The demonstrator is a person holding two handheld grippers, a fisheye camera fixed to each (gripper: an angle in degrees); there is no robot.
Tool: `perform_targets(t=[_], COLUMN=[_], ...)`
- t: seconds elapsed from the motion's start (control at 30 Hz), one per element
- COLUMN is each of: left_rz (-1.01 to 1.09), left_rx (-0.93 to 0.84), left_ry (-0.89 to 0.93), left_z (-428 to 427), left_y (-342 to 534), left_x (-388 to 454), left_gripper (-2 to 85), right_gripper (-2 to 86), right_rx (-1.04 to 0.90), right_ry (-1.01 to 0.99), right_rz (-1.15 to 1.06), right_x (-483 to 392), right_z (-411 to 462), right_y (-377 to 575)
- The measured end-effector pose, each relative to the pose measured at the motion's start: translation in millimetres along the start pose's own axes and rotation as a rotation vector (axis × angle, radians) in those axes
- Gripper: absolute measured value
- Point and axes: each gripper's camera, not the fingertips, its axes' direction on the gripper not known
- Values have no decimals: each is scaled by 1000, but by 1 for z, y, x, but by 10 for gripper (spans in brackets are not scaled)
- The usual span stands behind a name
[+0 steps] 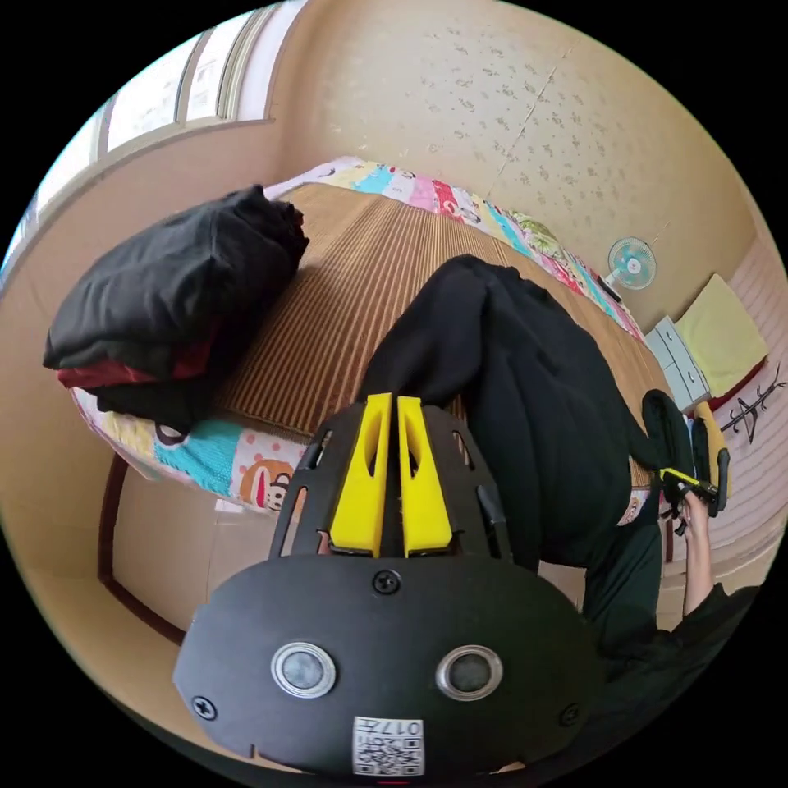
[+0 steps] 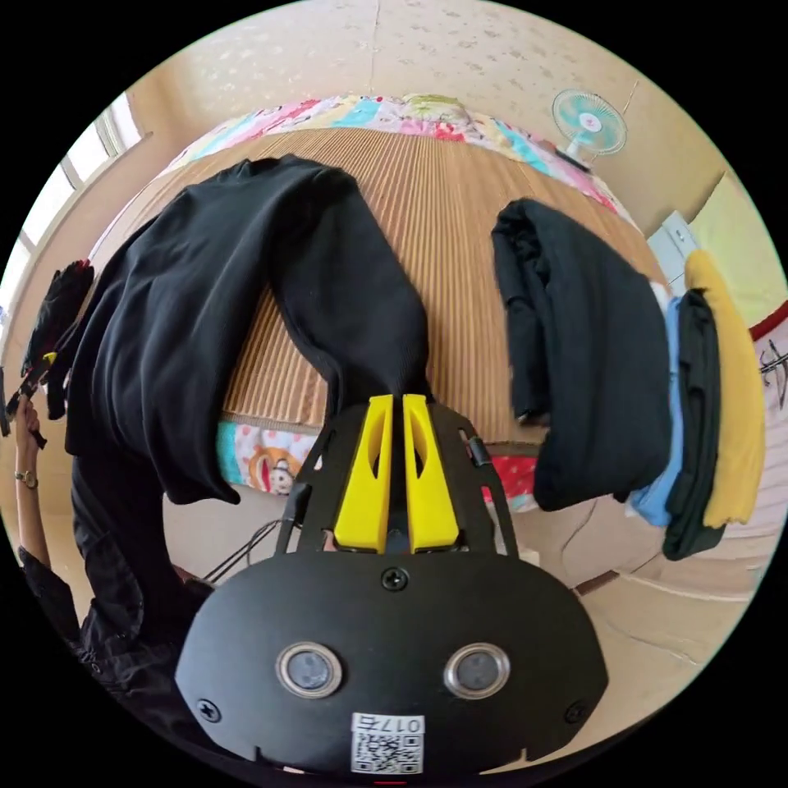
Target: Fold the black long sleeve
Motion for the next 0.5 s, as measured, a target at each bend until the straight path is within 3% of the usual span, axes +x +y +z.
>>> perform_targets(t=[0.13, 0.2, 0.27, 0.4, 0.5], left_rz=[-163, -239, -248, -51, 129], left_rx=[229, 305, 317, 206, 173], left_ry=[-95, -72, 68, 405, 437], left_z=[-73, -92, -92, -47, -32], left_y=[-15, -5, 9, 45, 68], left_x=[-58, -78, -86, -48, -3], left_gripper=[1, 9, 37, 53, 35], right_gripper=[44, 57, 72, 81, 82], right_rx=[313, 346, 324, 211, 21], right_ry=[5, 14, -44, -376, -559], right_rz=[302, 349, 333, 122, 1], right_x=[111, 134, 138, 90, 46], right_z=[-94, -114, -117, -73, -26], right_y=[-37, -45, -46, -16, 15])
